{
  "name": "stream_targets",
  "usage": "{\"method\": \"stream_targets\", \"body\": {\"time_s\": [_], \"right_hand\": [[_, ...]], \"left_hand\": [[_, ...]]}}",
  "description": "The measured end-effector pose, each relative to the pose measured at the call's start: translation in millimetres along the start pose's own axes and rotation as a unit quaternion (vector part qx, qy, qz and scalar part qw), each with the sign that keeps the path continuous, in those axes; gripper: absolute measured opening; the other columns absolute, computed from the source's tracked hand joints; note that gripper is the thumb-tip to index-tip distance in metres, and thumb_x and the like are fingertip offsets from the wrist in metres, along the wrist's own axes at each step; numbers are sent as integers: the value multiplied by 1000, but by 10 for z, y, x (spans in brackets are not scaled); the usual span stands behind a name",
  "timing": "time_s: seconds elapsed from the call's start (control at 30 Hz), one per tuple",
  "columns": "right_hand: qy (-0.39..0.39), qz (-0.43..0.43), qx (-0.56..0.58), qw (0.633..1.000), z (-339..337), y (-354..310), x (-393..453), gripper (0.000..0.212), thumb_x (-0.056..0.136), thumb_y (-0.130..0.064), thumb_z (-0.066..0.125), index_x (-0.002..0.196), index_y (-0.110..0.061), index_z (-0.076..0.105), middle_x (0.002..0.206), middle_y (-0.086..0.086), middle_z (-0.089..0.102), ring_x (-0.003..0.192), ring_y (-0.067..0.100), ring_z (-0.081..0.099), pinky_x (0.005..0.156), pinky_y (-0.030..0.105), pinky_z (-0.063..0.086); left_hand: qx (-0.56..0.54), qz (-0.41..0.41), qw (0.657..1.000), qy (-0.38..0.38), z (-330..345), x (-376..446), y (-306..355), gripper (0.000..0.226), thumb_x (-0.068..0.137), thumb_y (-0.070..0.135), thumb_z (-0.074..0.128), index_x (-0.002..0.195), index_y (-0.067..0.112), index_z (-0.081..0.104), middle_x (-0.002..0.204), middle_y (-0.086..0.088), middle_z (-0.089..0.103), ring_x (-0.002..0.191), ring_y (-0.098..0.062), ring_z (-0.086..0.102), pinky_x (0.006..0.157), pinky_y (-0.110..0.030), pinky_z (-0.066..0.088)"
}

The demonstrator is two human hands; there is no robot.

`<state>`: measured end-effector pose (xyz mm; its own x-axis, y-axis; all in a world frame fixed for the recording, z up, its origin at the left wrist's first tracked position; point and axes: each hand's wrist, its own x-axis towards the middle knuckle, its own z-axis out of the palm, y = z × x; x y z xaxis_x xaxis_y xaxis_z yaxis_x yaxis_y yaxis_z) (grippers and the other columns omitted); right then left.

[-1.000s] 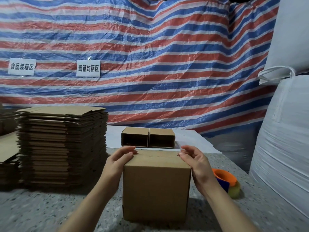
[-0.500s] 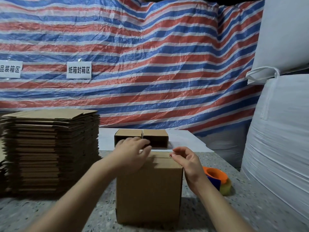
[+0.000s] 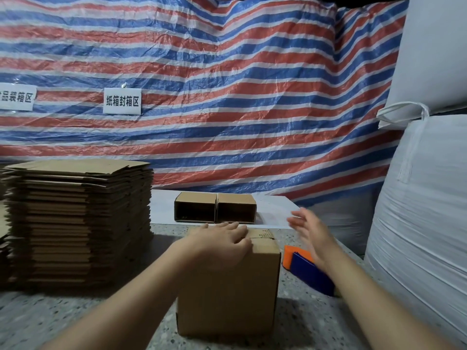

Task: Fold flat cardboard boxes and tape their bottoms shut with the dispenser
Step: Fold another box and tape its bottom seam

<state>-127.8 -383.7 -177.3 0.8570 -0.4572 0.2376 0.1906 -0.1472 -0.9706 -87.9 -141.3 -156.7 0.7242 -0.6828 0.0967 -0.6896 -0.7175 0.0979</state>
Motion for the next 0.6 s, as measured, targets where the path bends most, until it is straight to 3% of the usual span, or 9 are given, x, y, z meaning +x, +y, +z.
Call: {"method": "stream_targets", "body": {"time_s": [0.03,0.1,0.2,0.3,0.4,0.6], "right_hand": [[31,7,-123,992,-105,13,114,45,104,-48,38,110,-12,64,101,1,67,96,18,62,92,40,44],[39,20,-379,924,-299,83,263,64,99,-62,36,108,-7,67,89,4,63,81,19,61,75,35,46],[9,42,-586,809,-512,270,344,79,90,-78,36,122,-13,66,114,8,70,98,21,65,73,31,48],[-55,86,-619,779,-572,488,357,77,83,-86,37,101,-17,66,100,5,70,93,20,67,74,30,49],[-69,106,-637,760,-561,642,343,69,80,-87,43,77,-20,58,77,1,63,74,16,64,61,27,43],[-43,64,-670,738,-618,830,395,63,75,-88,47,80,-26,58,77,-6,65,72,9,62,60,26,47]], "left_hand": [[-3,0,1000,1,2,-1,-3,72,89,67,7,155,40,10,164,13,8,151,-10,4,120,-48,1],[-6,1,1000,2,-1,5,-12,73,87,68,6,155,40,10,164,13,9,151,-10,5,120,-48,1],[-4,3,1000,4,7,11,-18,72,88,67,7,155,40,11,164,12,10,151,-11,6,120,-48,3],[1,1,1000,4,5,9,-6,72,88,66,7,155,40,12,164,12,11,151,-11,7,120,-48,4],[1,4,1000,6,-5,-5,5,71,89,66,7,154,40,13,164,11,12,151,-12,8,120,-48,5],[7,4,1000,12,-34,-59,44,65,95,61,11,155,38,15,164,9,13,151,-12,9,120,-48,6]]}}
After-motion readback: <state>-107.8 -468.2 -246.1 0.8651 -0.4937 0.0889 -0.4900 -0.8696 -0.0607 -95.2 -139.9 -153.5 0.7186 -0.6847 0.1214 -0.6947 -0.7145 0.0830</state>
